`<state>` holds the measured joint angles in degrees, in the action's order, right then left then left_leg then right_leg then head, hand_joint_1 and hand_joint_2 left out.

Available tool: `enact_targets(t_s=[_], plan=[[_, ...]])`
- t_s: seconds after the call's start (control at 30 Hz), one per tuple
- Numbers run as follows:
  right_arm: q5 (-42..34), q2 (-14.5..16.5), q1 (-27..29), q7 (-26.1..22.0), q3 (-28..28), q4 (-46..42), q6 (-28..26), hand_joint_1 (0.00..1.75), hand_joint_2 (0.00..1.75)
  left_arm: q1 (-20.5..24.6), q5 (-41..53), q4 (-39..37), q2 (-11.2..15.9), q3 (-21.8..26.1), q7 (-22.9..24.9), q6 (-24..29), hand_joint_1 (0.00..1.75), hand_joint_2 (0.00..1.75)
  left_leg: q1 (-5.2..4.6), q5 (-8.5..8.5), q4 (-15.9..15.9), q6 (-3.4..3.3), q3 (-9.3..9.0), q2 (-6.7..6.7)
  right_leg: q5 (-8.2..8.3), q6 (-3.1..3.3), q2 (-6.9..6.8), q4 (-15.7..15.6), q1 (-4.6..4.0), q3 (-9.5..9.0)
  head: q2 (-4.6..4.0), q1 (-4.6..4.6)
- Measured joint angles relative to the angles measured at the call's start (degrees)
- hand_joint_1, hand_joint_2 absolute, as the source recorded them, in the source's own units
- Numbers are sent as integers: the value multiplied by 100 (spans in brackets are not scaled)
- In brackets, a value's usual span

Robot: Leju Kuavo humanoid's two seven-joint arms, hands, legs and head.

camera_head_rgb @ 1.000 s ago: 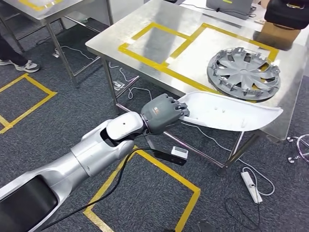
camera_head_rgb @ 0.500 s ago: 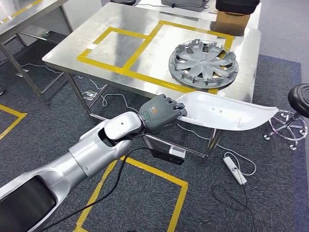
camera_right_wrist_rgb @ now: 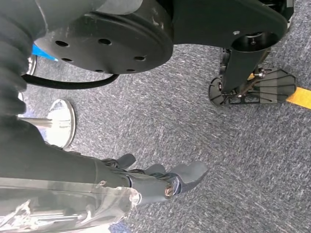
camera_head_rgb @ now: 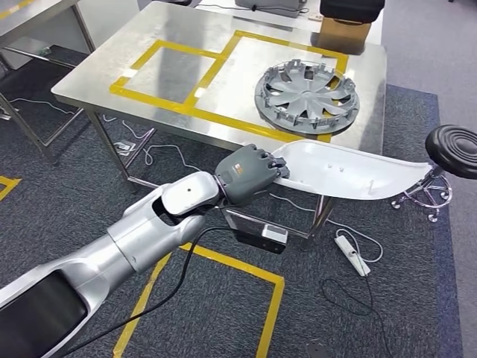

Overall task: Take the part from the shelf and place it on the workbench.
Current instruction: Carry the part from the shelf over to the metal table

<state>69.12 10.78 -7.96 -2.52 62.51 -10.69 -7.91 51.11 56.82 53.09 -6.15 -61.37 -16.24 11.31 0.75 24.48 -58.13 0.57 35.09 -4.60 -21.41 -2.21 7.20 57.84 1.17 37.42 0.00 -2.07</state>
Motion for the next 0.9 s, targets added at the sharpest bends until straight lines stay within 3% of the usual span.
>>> enact_targets(t_s=[0.1,0.9], plan=[[-7,0,3,2,0,0,15,0,175,7,6,0,4,10,64,-24,175,175,-4,2,-1,-3,2,-2,1,-121,-3,-17,12,-4,-2,2],[-4,2,9,-17,0,0,16,0,175,48,99,-2,38,15,279,-42,175,175,16,-20,8,33,2,1,5,-114,-3,34,-5,38,0,3]])
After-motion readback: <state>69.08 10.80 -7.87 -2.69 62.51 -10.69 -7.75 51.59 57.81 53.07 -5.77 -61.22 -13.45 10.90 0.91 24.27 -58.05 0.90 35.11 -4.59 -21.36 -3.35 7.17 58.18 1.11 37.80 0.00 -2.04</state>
